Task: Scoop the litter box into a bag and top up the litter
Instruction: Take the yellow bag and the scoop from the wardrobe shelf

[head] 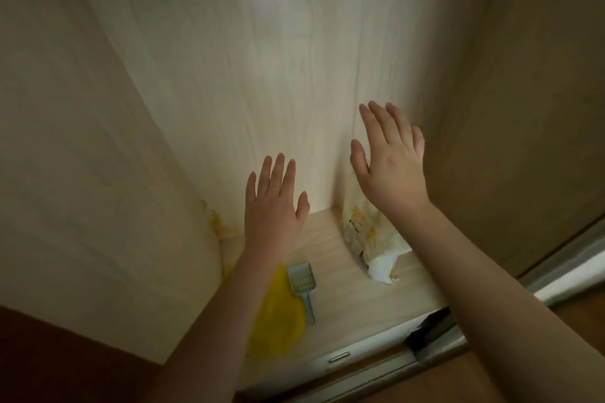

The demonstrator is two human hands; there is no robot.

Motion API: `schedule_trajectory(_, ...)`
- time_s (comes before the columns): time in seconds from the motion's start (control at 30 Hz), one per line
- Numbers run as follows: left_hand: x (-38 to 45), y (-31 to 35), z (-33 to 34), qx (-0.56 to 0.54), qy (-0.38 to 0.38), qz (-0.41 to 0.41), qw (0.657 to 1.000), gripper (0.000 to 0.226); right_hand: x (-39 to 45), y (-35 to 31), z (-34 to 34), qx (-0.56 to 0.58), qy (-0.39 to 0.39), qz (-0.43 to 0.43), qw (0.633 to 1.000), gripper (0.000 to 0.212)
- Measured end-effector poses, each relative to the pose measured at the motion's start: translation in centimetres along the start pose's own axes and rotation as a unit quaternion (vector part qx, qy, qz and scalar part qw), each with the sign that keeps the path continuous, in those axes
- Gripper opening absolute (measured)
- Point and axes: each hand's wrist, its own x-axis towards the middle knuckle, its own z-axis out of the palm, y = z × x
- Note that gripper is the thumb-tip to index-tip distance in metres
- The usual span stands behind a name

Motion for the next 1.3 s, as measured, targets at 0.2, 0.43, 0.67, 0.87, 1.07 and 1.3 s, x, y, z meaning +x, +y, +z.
schedule_trajectory(0.2, -1.5, -1.5, 4.2, -0.032, -0.077, -0.069, 0.994, 0.063, -2.0, -2.6, 4.6, -0.006, -0.053, -0.02, 0.998, 0.051)
schedule_trajectory(0.43, -1.1, -2.1, 6.0, -0.009, -0.131, -0.088, 0.987, 0.065, -3.2, -2.1, 8.5, 0.01, -0.103, -0.037, 0.994, 0.053)
schedule_trajectory(0.67, -1.7, -3.0, 9.6, 0.019, -0.128, -0.118, 0.984, 0.067, -4.4, 0.6, 14.3, 0.078, -0.163, -0.095, 0.979, 0.052)
schedule_trajectory(0.87, -4.9, -2.9, 14.2, 0.052, -0.123, -0.157, 0.979, 0.065, -8.4, 2.4, 19.0, 0.104, -0.253, -0.138, 0.952, 0.053)
schedule_trajectory(1.07, -9.8, -3.3, 18.7, 0.036, -0.166, -0.204, 0.964, 0.064, -14.5, 3.2, 23.9, 0.112, -0.332, -0.149, 0.925, 0.055)
schedule_trajectory(1.3, -13.1, -5.2, 26.4, 0.03, -0.194, -0.242, 0.95, 0.067, -21.3, 4.0, 30.9, 0.093, -0.376, -0.123, 0.914, 0.059)
